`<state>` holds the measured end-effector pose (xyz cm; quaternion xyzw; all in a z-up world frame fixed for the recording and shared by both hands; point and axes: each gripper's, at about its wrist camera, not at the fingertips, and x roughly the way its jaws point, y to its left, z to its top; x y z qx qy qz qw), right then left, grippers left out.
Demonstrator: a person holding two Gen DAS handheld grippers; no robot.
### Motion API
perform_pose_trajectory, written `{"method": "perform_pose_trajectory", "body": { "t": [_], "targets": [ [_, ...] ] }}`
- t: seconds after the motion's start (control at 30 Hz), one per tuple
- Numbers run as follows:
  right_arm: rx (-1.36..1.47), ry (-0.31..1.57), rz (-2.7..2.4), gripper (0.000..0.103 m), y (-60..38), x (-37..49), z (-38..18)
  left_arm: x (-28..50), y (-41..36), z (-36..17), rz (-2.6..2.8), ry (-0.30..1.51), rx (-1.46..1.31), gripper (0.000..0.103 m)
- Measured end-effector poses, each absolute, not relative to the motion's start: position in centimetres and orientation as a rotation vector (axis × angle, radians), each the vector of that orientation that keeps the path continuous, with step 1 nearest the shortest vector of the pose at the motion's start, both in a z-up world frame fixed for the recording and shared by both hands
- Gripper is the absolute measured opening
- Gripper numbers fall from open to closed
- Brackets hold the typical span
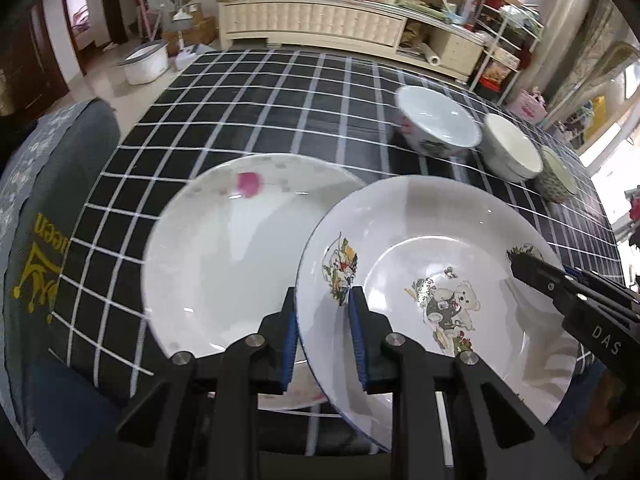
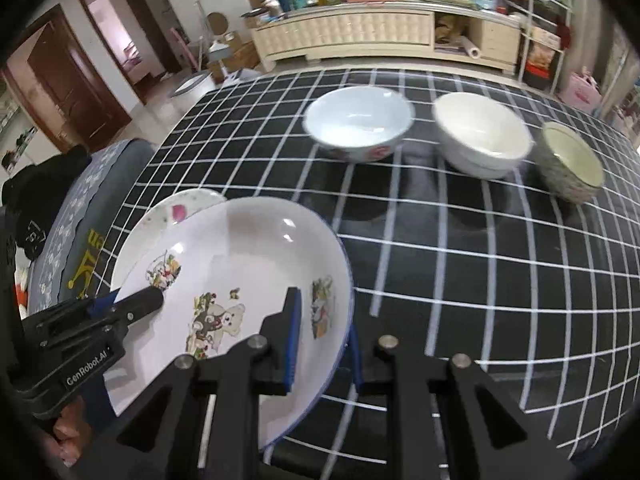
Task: Organize plates and bowls
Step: 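Lower the cartoon-bear plate onto the pink-petal plate stack, then open the left gripper to release the cartoon-bear plate on the stack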
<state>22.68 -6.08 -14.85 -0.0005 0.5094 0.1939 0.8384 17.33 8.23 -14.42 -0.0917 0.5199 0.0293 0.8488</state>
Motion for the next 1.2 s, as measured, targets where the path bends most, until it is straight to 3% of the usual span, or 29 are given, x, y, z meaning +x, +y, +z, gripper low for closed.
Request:
{"method": "perform_pose_trajectory", "body": {
  "t": [0.67, 1.2],
  "targets": [
    [-0.064, 1.135, 0.472, 0.025, 1.1, 24.5, -16.7, 18.1, 15.8, -16.3, 0.147, 1.121, -0.222, 0.021],
    [-0.108, 1.182, 0.453, 0.025, 2.3, 25.2, -18.4, 19.2, 16.8, -17.2, 0.158, 1.139, -0.189, 0.021]
  ]
}}
